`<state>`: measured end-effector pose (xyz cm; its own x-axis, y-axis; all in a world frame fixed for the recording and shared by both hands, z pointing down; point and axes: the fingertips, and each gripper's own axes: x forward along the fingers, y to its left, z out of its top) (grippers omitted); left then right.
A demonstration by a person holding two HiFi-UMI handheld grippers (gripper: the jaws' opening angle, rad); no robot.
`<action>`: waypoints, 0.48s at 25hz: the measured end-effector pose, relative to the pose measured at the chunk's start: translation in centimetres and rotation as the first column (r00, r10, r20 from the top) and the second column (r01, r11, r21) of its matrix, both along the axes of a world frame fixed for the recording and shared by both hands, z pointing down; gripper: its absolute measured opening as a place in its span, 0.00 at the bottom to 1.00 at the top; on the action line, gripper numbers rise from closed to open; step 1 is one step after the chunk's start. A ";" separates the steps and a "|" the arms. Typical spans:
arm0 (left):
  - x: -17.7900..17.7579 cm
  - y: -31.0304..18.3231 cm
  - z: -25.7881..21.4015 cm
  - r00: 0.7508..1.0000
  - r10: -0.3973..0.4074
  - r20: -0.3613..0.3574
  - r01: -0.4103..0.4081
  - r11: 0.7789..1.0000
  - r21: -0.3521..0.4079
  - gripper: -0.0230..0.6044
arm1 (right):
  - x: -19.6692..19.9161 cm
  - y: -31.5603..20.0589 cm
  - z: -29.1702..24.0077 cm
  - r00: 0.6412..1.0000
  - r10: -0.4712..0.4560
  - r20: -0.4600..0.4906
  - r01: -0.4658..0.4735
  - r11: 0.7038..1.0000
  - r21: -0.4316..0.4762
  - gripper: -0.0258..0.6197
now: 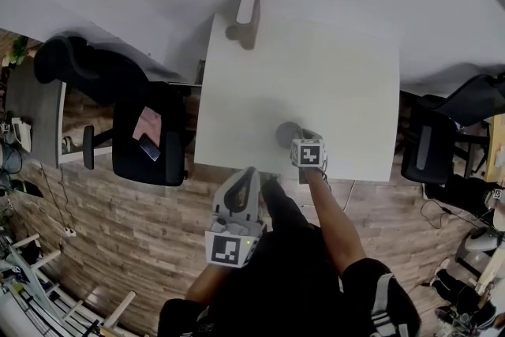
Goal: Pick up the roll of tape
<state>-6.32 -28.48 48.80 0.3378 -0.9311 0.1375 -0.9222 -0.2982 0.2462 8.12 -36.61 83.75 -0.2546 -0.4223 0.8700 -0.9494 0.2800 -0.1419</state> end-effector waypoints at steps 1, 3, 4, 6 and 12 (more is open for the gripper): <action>-0.1 0.0 0.0 1.000 -0.001 0.000 0.001 1.000 0.000 0.06 | -0.1 -0.1 0.0 1.000 -0.004 -0.007 0.004 1.000 0.004 0.15; -0.2 0.1 0.0 1.000 -0.002 -0.001 0.002 1.000 -0.002 0.06 | -0.3 -0.3 -0.1 1.000 -0.023 -0.016 0.023 0.999 0.025 0.14; -0.3 0.1 0.0 1.000 -0.004 -0.001 0.004 1.000 -0.002 0.06 | -0.3 -0.4 0.0 0.999 -0.030 -0.021 0.031 0.999 0.034 0.14; -0.5 0.2 -0.1 1.000 -0.009 -0.002 0.009 1.000 0.004 0.06 | -0.2 -0.4 0.0 0.999 -0.035 -0.028 0.036 0.999 0.038 0.14; -0.7 1.2 -0.7 1.000 -0.010 0.007 0.010 1.000 0.018 0.06 | 0.6 0.6 -0.2 0.999 -0.027 -0.040 0.029 0.999 0.045 0.13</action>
<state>-7.00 -27.24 48.06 0.3272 -0.9370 0.1226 -0.9269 -0.2930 0.2344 8.72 -36.03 83.56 -0.2327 -0.4552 0.8594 -0.9457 0.3121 -0.0908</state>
